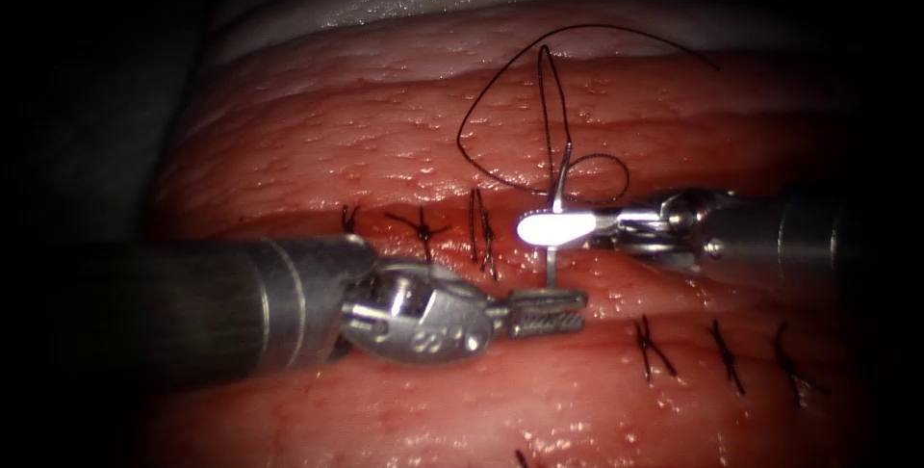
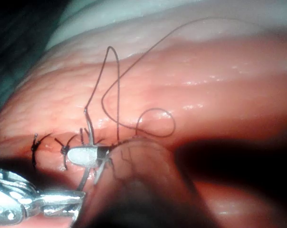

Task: Wound Closure
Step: Hand over the needle to the right grasper, then open the incision using the left jaws.

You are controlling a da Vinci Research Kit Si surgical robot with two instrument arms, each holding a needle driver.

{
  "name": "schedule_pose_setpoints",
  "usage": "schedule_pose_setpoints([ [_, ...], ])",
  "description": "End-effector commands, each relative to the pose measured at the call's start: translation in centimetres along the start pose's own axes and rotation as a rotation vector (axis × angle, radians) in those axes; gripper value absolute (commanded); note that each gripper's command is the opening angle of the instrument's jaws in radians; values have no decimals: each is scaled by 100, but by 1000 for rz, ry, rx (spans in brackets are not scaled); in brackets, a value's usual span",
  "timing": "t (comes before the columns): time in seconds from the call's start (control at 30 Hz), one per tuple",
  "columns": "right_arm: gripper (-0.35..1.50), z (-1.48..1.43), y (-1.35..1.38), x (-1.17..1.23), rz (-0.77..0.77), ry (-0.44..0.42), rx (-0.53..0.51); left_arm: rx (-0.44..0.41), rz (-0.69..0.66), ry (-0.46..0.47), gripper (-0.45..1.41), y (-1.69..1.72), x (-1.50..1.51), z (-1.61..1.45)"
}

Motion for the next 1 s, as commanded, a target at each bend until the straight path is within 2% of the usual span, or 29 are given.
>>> schedule_pose_setpoints([
  [0.03,-35,7,5,0,-17,7,-11,0,0,1,-45,2,-3,7],
  [0.1,-35,5,6,2,-16,11,-12,1,3,-1,-45,4,-1,8],
  [0.17,-35,3,6,7,-53,26,-22,3,-7,-2,31,7,3,9],
  [0.2,-35,3,5,9,-58,30,-19,4,-72,3,51,7,4,10],
  [0.23,-35,3,5,9,-58,30,-19,4,-72,3,51,7,4,10],
  [0.27,-35,1,4,13,-95,48,-11,0,-143,30,74,7,7,10],
  [0.3,-35,0,4,15,-116,56,-10,-2,-173,61,74,5,8,10],
  [0.33,-35,-1,4,17,-150,63,-11,-6,-214,87,68,4,9,9],
  [0.37,-35,-3,4,21,-201,67,-20,-9,-256,109,51,2,9,9],
  [0.4,-35,-3,4,21,-201,67,-20,-9,-256,109,51,2,9,9],
  [0.43,-35,-8,5,26,-245,80,-9,-8,-293,144,29,-3,8,3],
  [0.53,-35,-15,9,32,-306,118,-9,-6,-302,160,29,-8,6,-5],
  [0.6,-35,-27,14,38,-329,129,-3,-11,-334,159,12,-15,0,-18],
  [0.63,-35,-27,14,38,-329,129,-3,-11,-334,159,12,-15,0,-18],
  [0.67,-35,-33,16,40,-335,126,-4,-11,-350,154,-18,-19,-5,-23],
  [0.73,-35,-38,16,41,-352,128,1,-22,-384,126,-45,-23,-14,-25],
  [0.87,-35,-40,15,40,-386,141,11,-90,-415,46,-45,-31,-33,-19],
  [1.0,-35,-40,11,36,-427,147,12,-201,-441,-62,-45,-28,-49,-6],
])
